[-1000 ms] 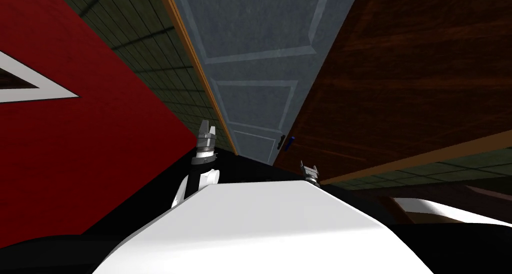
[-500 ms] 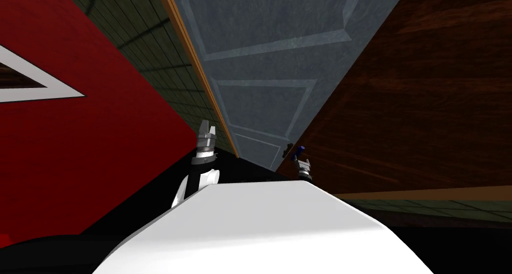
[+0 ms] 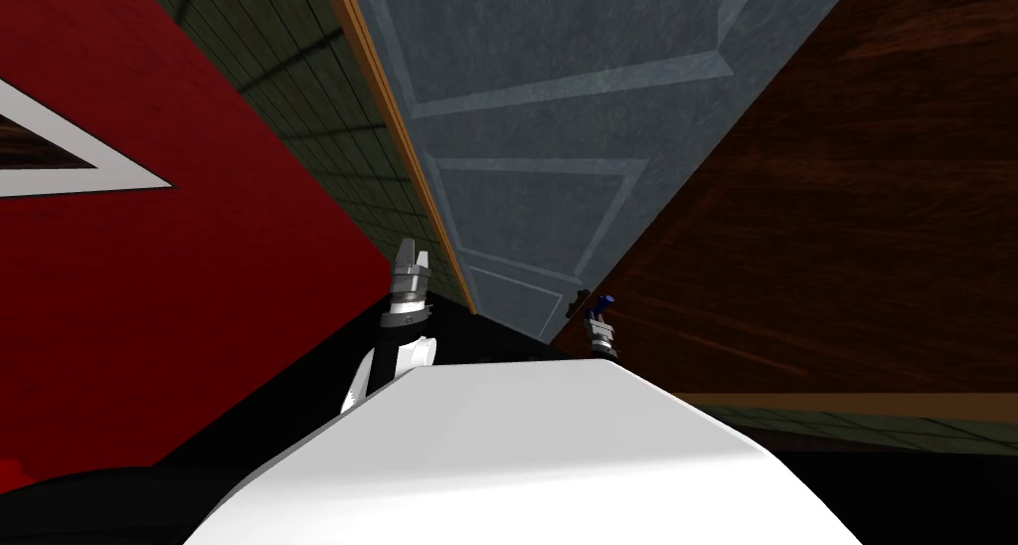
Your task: Pull the door open
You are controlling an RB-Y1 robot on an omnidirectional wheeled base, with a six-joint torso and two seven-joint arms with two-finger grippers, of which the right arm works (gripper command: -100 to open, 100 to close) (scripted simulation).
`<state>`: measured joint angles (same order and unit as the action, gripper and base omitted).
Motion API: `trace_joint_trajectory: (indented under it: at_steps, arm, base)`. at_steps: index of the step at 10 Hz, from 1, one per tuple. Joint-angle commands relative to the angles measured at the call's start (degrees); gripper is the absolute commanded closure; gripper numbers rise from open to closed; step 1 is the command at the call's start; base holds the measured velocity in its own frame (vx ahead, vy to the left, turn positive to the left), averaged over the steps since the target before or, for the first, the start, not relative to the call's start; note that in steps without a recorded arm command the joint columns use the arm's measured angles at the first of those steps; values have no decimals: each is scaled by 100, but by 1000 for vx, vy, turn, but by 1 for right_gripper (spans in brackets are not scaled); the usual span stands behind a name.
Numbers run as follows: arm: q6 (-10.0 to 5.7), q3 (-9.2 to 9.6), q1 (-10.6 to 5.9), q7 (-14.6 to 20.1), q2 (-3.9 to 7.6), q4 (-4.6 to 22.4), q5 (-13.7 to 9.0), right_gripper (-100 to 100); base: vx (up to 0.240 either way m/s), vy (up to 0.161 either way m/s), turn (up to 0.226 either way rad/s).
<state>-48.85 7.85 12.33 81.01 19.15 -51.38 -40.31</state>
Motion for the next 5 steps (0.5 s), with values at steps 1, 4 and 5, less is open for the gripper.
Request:
trace_joint_trajectory:
  at_steps: [1, 4, 5]
  arm:
    - [-11, -53, 17, -4, 44, 18, -21, 100]
    - [-4, -54, 135, -5, 47, 79, -36, 100]
    - [-4, -54, 135, -5, 47, 79, -36, 100]
  base:
    - [2, 3, -15]
    - [-37, -6, -9]
    - [-135, 1, -56]
